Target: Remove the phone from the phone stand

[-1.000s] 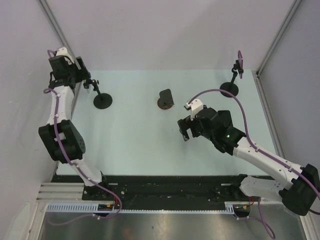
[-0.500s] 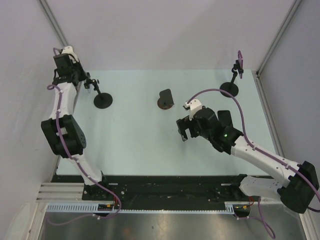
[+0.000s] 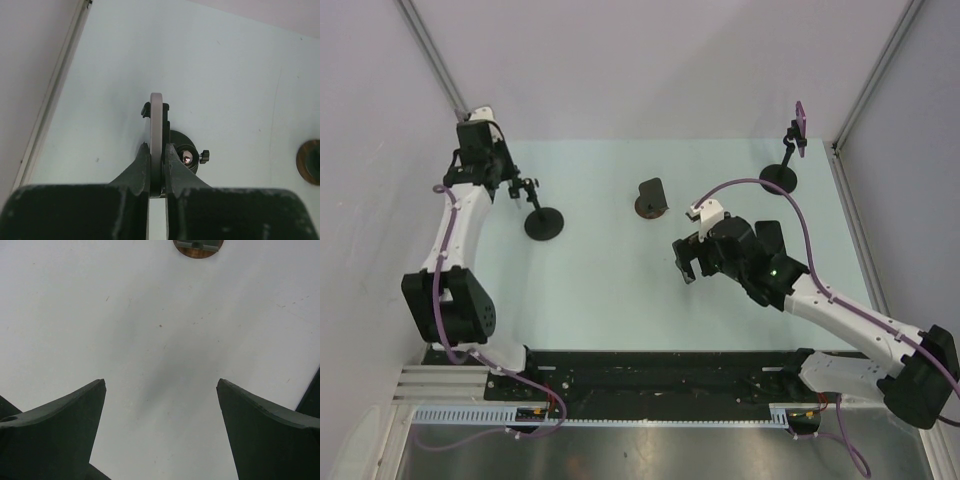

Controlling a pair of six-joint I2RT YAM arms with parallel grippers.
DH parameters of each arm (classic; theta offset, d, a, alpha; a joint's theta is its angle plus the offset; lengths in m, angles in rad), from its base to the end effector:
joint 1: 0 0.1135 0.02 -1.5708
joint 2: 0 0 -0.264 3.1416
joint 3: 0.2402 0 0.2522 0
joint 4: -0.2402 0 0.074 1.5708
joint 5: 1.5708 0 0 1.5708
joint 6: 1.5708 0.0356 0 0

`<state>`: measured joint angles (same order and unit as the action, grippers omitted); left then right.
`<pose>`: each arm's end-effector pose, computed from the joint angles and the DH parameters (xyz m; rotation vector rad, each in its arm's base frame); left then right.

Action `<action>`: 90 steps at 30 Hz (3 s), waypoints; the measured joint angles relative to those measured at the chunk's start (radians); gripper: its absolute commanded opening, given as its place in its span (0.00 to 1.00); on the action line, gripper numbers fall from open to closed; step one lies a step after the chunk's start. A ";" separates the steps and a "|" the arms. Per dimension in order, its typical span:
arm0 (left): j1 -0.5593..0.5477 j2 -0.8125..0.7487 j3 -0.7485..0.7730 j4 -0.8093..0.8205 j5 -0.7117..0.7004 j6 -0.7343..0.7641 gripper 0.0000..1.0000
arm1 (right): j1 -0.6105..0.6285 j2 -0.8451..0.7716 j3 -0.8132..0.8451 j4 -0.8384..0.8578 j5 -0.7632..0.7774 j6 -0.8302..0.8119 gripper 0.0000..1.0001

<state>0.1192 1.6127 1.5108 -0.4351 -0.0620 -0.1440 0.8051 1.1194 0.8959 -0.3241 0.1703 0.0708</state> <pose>0.3720 0.0468 0.3560 -0.3132 2.0836 0.0505 0.1777 0.1761 0.2985 -0.6680 2.0209 0.3419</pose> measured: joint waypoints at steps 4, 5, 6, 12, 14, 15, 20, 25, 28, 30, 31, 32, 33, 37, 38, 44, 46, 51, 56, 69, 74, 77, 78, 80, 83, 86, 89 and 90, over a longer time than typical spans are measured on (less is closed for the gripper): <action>-0.107 -0.130 -0.079 -0.080 -0.071 -0.031 0.00 | 0.001 -0.024 0.000 -0.004 -0.014 -0.010 0.98; -0.151 -0.177 -0.107 -0.097 -0.095 -0.040 0.00 | 0.002 -0.032 0.000 -0.009 -0.022 -0.014 0.98; -0.183 -0.211 -0.126 -0.104 -0.103 -0.045 0.00 | 0.003 -0.037 0.000 -0.011 -0.024 -0.018 0.98; -0.445 -0.438 -0.288 -0.124 -0.165 -0.149 0.00 | 0.023 -0.092 -0.019 -0.019 -0.054 -0.034 0.98; -0.535 -0.484 -0.328 -0.139 -0.188 -0.200 0.00 | 0.030 -0.113 -0.027 -0.023 -0.064 -0.039 0.98; -0.584 -0.499 -0.344 -0.150 -0.205 -0.227 0.00 | 0.033 -0.122 -0.030 -0.026 -0.066 -0.039 0.98; -0.821 -0.515 -0.391 -0.201 -0.330 -0.344 0.00 | 0.045 -0.188 -0.051 -0.040 -0.079 -0.046 0.98; -0.968 -0.495 -0.391 -0.208 -0.417 -0.407 0.01 | 0.047 -0.213 -0.069 -0.039 -0.087 -0.045 0.97; -1.000 -0.478 -0.390 -0.190 -0.452 -0.434 0.14 | 0.052 -0.212 -0.079 -0.036 -0.093 -0.044 0.96; -1.012 -0.468 -0.390 -0.179 -0.465 -0.444 0.21 | 0.063 -0.209 -0.081 -0.035 -0.099 -0.041 0.96; -1.017 -0.465 -0.390 -0.175 -0.470 -0.445 0.28 | 0.069 -0.205 -0.081 -0.031 -0.100 -0.040 0.96; -1.022 -0.461 -0.390 -0.172 -0.470 -0.452 0.33 | 0.077 -0.201 -0.081 -0.027 -0.100 -0.039 0.96; -1.028 -0.458 -0.390 -0.167 -0.468 -0.461 0.37 | 0.083 -0.196 -0.082 -0.023 -0.100 -0.038 0.96; -1.045 -0.455 -0.388 -0.139 -0.454 -0.486 0.59 | 0.118 -0.166 -0.090 0.002 -0.098 -0.037 0.96; -1.047 -0.455 -0.386 -0.135 -0.450 -0.487 0.62 | 0.126 -0.159 -0.092 0.006 -0.097 -0.036 0.96; -1.048 -0.455 -0.366 -0.119 -0.410 -0.484 0.92 | 0.156 -0.104 -0.097 0.053 -0.079 -0.020 0.97; -1.048 -0.455 -0.360 -0.117 -0.396 -0.480 1.00 | 0.161 -0.081 -0.097 0.073 -0.071 -0.016 0.97; -1.044 -0.455 -0.341 -0.113 -0.360 -0.454 1.00 | 0.174 -0.015 -0.097 0.141 -0.064 0.008 0.97; -0.969 -0.474 -0.327 -0.110 -0.269 -0.405 1.00 | 0.188 0.057 -0.097 0.225 -0.059 0.054 0.98; -0.567 -0.642 -0.397 -0.102 0.042 -0.249 1.00 | 0.195 0.232 -0.097 0.373 -0.007 0.139 0.98; -0.489 -0.652 -0.459 -0.103 0.103 -0.178 1.00 | 0.192 0.265 -0.097 0.370 0.031 0.128 0.98; -0.487 -0.652 -0.485 -0.104 0.132 -0.139 1.00 | 0.183 0.265 -0.096 0.359 0.050 0.099 0.98; -0.487 -0.652 -0.491 -0.105 0.142 -0.125 1.00 | 0.179 0.265 -0.095 0.353 0.055 0.088 0.98; -0.487 -0.652 -0.501 -0.105 0.154 -0.104 1.00 | 0.169 0.264 -0.095 0.341 0.062 0.068 0.98; -0.487 -0.652 -0.506 -0.104 0.174 -0.068 1.00 | 0.142 0.258 -0.095 0.316 0.079 0.039 0.98; -0.486 -0.652 -0.515 -0.092 0.193 -0.035 1.00 | 0.111 0.251 -0.095 0.292 0.088 0.007 0.98; -0.486 -0.656 -0.534 -0.079 0.214 -0.008 1.00 | 0.084 0.247 -0.091 0.273 0.092 -0.010 0.98; -0.486 -0.658 -0.541 -0.077 0.219 -0.001 1.00 | 0.076 0.244 -0.085 0.261 0.096 -0.014 0.98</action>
<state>-0.3668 0.9550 0.9703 -0.5125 0.1574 -0.1452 0.8810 1.3632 0.8112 -0.0635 0.2665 0.0570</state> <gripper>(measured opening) 0.996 0.981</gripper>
